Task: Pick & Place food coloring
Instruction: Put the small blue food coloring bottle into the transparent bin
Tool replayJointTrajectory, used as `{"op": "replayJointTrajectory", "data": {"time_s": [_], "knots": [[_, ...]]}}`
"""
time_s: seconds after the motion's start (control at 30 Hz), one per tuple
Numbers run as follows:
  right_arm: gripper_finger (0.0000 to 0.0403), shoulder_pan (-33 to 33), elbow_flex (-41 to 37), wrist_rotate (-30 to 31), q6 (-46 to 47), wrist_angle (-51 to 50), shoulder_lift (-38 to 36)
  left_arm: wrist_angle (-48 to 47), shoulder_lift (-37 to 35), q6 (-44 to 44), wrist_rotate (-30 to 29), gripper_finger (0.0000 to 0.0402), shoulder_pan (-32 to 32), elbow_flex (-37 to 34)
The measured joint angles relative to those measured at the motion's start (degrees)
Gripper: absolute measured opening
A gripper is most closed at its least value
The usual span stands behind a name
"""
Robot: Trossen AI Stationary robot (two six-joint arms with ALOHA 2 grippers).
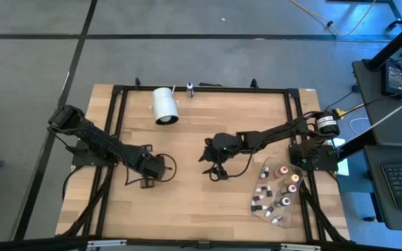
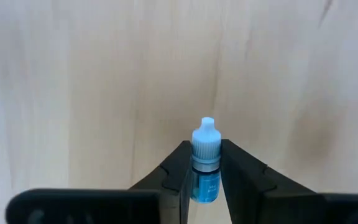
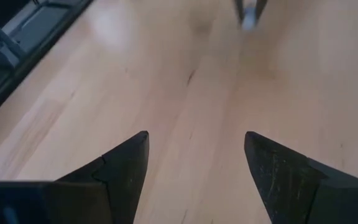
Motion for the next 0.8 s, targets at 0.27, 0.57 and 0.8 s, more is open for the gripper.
{"op": "replayJointTrajectory", "data": {"time_s": [0.27,0.57,0.8], "knots": [[0.0266,1.05,0.00,0.00,-0.50,6.85,0.00,35.63,0.00,14.18,-4.81,0.0067,3.90,1.77],[0.0266,2.64,-0.02,0.18,2.69,7.82,0.00,52.07,0.00,28.94,-2.93,0.0070,6.56,1.79],[0.0266,2.62,-0.04,1.51,2.75,11.88,0.00,55.37,0.02,28.66,-2.57,0.0069,7.21,1.72]]}}
